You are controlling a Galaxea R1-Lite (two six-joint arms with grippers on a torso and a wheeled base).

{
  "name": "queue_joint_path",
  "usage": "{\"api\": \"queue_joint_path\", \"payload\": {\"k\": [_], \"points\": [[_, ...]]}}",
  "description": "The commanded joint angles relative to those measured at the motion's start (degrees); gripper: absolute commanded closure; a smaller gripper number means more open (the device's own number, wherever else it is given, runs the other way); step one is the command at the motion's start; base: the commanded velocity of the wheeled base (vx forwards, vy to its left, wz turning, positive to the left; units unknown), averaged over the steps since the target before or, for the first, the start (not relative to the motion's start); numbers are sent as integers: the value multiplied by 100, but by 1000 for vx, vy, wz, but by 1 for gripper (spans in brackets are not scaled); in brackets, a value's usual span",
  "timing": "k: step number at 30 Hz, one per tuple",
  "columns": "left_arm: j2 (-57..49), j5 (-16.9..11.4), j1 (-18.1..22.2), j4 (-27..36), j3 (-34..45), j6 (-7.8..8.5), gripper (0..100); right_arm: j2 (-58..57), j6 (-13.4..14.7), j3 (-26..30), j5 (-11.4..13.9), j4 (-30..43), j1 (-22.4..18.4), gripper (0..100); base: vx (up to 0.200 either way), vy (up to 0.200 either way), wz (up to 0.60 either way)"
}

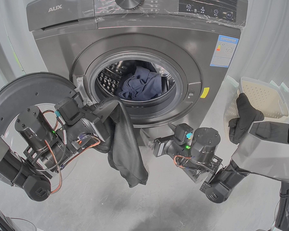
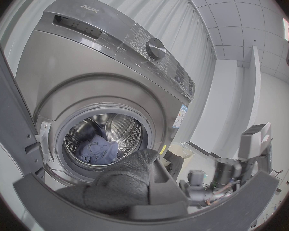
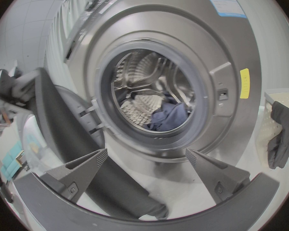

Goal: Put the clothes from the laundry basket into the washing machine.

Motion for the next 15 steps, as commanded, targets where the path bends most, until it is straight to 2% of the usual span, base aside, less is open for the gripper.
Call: {"api": "queue_joint_path", "payload": {"k": [1, 6, 15], "points": [[84, 87, 25, 1, -162, 1, 100, -530, 43, 544, 3, -32, 599, 0, 0, 0, 0], [111, 87, 42, 1, -223, -8, 100, -592, 87, 684, 3, -32, 1109, 0, 0, 0, 0], [190, 95, 157, 1, -347, 1, 100, -284, 87, 623, 152, -164, 1460, 0, 0, 0, 0]]}}
